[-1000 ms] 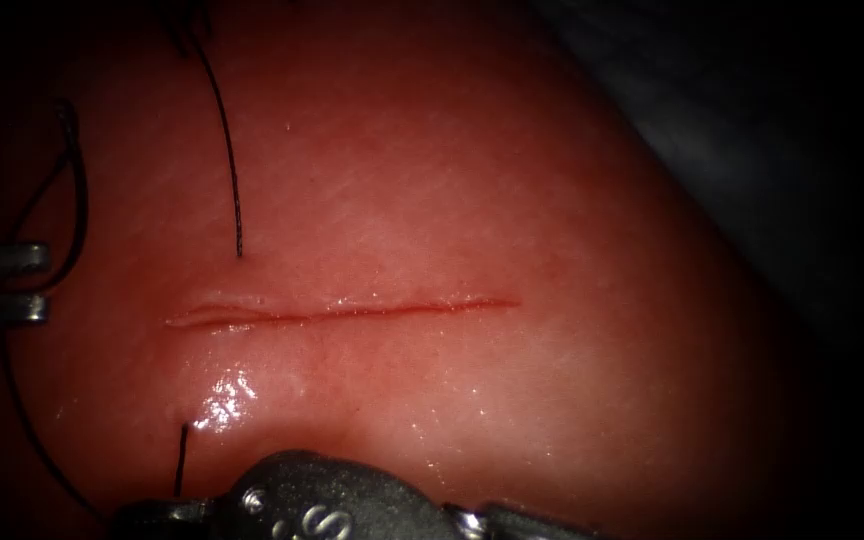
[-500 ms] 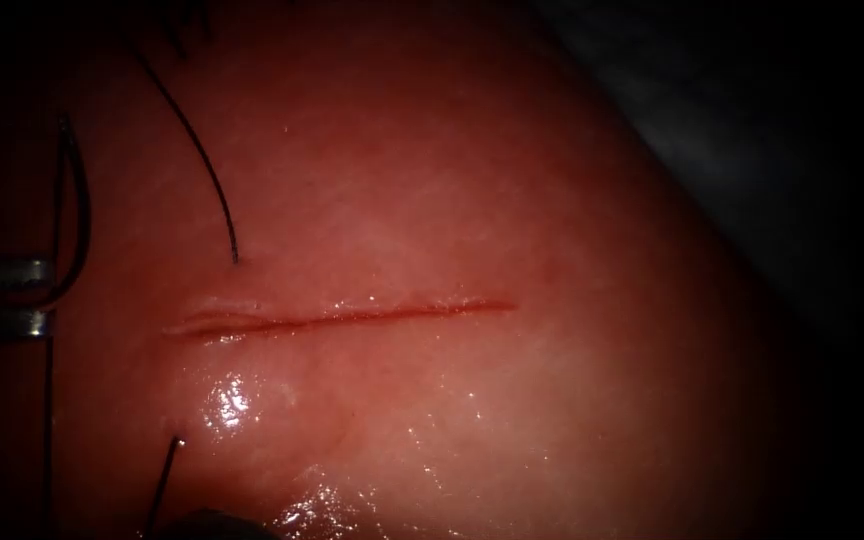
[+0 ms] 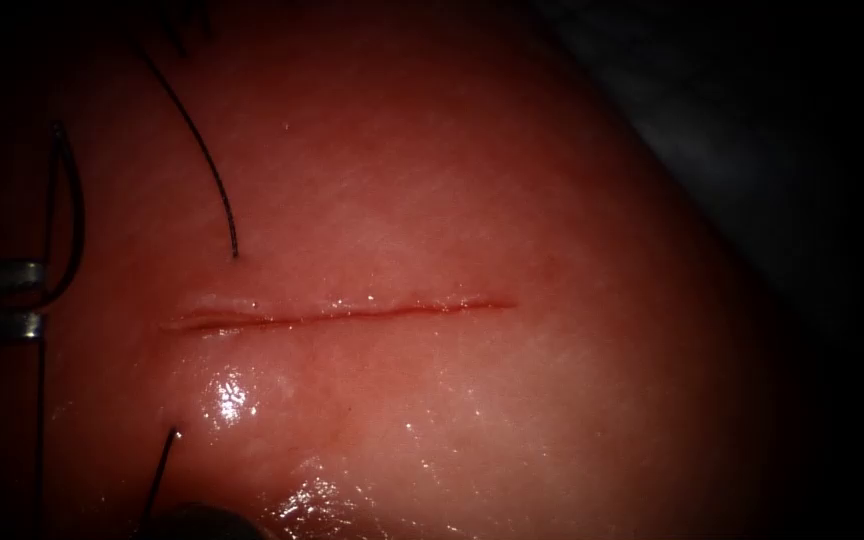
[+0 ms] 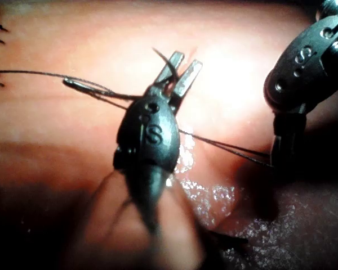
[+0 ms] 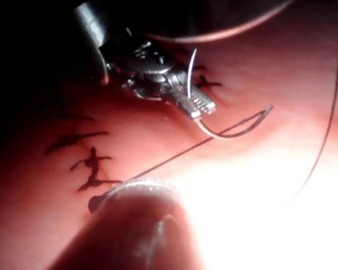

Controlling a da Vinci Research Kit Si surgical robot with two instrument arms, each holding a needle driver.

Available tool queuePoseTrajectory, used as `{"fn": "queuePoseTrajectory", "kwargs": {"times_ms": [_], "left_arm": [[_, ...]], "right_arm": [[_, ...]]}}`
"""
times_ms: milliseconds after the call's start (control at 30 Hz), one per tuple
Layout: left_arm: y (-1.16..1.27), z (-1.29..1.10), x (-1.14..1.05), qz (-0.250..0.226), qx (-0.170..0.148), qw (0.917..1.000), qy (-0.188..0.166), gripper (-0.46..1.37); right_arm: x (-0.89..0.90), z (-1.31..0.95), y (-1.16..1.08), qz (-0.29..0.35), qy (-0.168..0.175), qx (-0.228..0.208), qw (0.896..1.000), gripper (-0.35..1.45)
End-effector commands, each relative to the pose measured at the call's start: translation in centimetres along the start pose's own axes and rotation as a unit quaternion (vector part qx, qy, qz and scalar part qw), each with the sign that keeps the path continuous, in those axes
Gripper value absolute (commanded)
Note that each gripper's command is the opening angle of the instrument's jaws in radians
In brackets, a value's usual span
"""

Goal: Wound Closure
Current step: Pull the string through the cut with the right gripper

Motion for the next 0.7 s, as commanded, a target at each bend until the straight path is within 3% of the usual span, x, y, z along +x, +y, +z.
{"fn": "queuePoseTrajectory", "kwargs": {"times_ms": [33,167,333,700], "left_arm": [[-0.01,-0.02,0.01,0.000,-0.003,1.0000,-0.001,-0.35],[-0.05,-0.11,0.03,-0.003,0.002,1.0000,-0.005,-0.35],[-0.12,-0.25,0.06,0.000,0.008,0.9999,-0.011,-0.35],[-0.20,-0.36,0.08,0.002,0.018,0.9997,-0.014,-0.35]], "right_arm": [[-0.01,-0.04,0.04,-0.009,0.007,-0.010,1.000,0.57],[0.05,-0.18,0.21,-0.050,0.026,-0.038,0.998,0.87],[0.11,-0.33,0.44,-0.105,0.042,-0.065,0.991,1.04],[0.05,-0.67,0.87,-0.202,0.083,-0.098,0.971,1.00]]}}
